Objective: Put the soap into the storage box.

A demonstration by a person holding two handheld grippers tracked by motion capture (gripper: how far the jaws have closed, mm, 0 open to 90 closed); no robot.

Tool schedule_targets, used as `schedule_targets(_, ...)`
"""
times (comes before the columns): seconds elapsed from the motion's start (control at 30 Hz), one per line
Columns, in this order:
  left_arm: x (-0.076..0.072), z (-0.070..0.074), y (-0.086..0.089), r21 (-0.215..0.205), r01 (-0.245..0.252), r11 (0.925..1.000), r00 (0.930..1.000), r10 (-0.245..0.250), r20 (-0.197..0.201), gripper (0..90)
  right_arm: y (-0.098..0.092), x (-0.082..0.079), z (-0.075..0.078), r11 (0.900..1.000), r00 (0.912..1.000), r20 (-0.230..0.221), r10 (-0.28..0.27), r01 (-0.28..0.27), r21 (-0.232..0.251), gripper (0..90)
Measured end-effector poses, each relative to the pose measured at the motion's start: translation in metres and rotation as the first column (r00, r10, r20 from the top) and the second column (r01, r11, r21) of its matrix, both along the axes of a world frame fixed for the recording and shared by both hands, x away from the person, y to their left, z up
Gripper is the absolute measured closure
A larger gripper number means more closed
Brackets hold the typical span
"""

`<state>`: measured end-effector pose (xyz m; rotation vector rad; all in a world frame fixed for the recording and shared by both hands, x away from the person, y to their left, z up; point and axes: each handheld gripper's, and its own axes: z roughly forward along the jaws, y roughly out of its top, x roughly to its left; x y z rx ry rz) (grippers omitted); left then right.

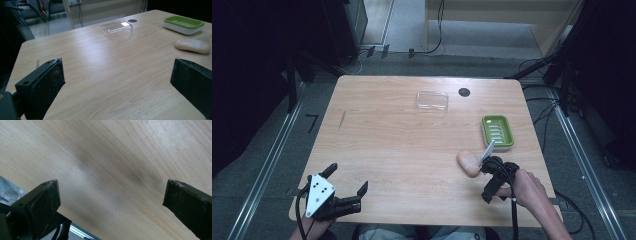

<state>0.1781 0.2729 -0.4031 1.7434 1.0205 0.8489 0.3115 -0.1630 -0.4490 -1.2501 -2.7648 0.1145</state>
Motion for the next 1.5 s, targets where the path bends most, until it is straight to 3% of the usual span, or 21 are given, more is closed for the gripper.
schedule_targets(0.87,0.001,0.0,-0.002,0.005,0.01,0.9999,0.9999,-0.01,-0.001,0.0,0.022,0.013,0.013,1.0,0.9994,0.026,0.024,-0.024,0.002,0.6)
schedule_targets(1.5,0.001,0.0,-0.001,0.003,0.009,1.0,1.0,-0.009,0.001,0.0,0.045,0.038,0.016,0.999,0.9988,0.03,0.037,-0.037,0.01,0.0)
